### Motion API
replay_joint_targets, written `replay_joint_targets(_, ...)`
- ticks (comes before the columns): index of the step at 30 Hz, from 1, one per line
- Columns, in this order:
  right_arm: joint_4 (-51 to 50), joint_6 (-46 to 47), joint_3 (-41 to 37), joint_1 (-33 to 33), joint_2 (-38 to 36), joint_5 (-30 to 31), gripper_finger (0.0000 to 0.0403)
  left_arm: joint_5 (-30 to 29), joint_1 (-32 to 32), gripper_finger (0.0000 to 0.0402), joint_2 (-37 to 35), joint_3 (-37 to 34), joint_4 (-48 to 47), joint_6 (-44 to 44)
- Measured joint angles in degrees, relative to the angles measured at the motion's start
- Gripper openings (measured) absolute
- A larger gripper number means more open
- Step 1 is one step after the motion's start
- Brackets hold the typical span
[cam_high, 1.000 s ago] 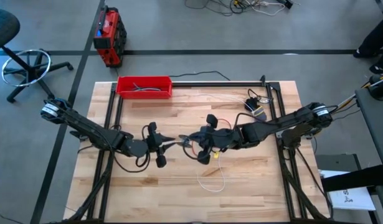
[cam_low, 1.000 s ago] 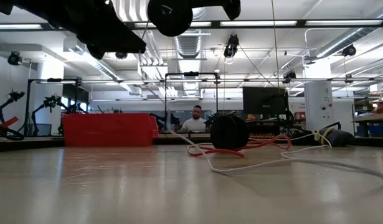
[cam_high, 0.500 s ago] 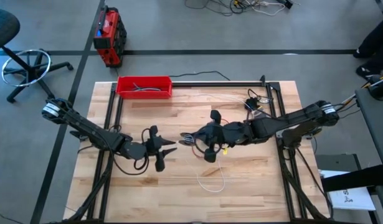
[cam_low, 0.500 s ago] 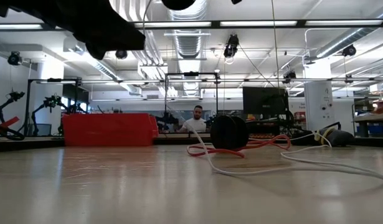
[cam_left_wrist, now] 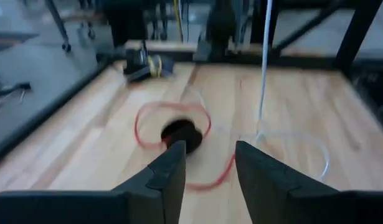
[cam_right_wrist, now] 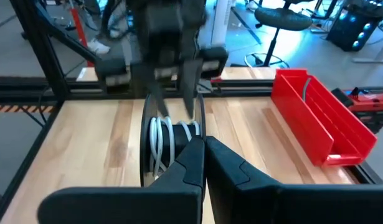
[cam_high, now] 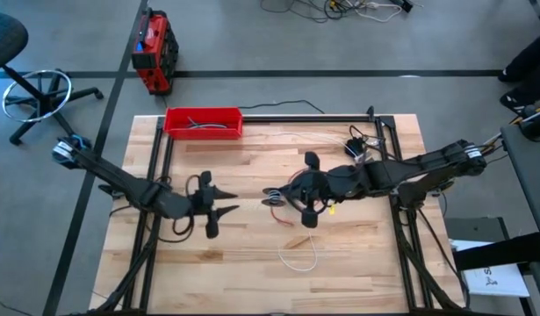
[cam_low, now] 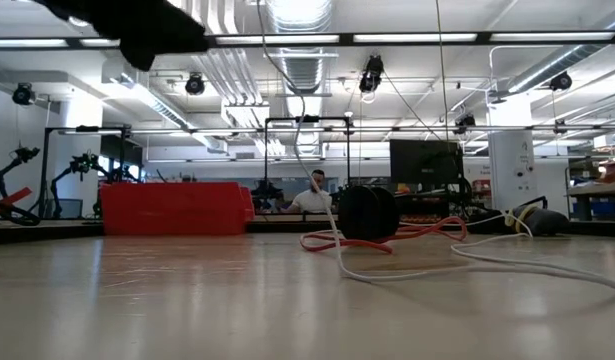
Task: Coil cords
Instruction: Coil the white wire onto the black spool
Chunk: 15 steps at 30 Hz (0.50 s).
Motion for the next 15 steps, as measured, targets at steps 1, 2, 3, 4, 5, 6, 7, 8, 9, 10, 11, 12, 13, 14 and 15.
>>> replay_joint_targets(1,-0.2,0.0,0.0,0.0,0.0,-0.1,0.0,0.0,0.0,0.0134,-1.2,0.0,0.9,1.1)
replay_joint_targets(2,0.0,0.4,0.0,0.0,0.3,-0.3,0.0,0.0,0.0,0.0136,-2.1,0.0,2.7,2.3)
replay_joint_targets(3,0.4,1.1,0.0,0.0,0.7,-0.4,0.0,0.0,0.0,0.0138,-2.8,-0.2,5.3,3.7)
replay_joint_targets(4,1.0,1.9,0.0,0.0,1.2,-0.7,0.0,0.0,0.0,0.0139,-3.3,-0.6,8.1,5.2)
replay_joint_targets(5,1.2,2.2,0.0,0.1,1.7,-1.3,0.0,0.0,0.0,0.0139,-3.5,-1.1,11.4,6.8)
replay_joint_targets(6,1.6,2.6,0.0,0.2,2.6,-1.7,0.0,0.0,0.0,0.0138,-3.5,-1.7,15.4,8.2)
replay_joint_targets(7,2.9,2.9,0.0,0.4,3.6,-1.7,0.0,0.0,0.0,0.0137,-3.2,-2.3,19.2,9.7)
replay_joint_targets(8,4.1,2.9,0.0,0.6,4.5,-1.7,0.0,0.0,0.0,0.0135,-2.9,-2.9,22.3,11.2)
replay_joint_targets(9,5.1,2.8,0.0,1.0,5.4,-1.8,0.0,0.0,0.0,0.0132,-2.5,-3.4,24.7,12.5)
replay_joint_targets(10,6.3,2.4,0.0,1.2,6.1,-1.9,0.0,0.0,0.0,0.013,-1.9,-3.5,26.4,13.4)
replay_joint_targets(11,7.4,2.1,0.0,1.6,6.6,-2.0,0.0,0.5,0.0,0.0126,-1.3,-3.5,27.9,14.1)
replay_joint_targets(12,8.0,1.8,0.0,1.8,7.2,-2.2,0.0,1.7,0.0,0.0123,-0.9,-3.5,28.5,14.6)
replay_joint_targets(13,8.7,1.4,0.0,1.9,7.6,-2.7,0.0,3.4,0.1,0.012,-0.4,-3.5,28.7,14.8)
replay_joint_targets(14,9.7,1.2,0.0,2.1,7.8,-3.4,0.0,5.4,0.1,0.0116,0.3,-3.1,28.9,14.8)
replay_joint_targets(15,9.8,0.9,0.0,2.3,7.9,-3.4,0.0,7.2,0.2,0.0113,1.0,-2.8,28.9,14.8)
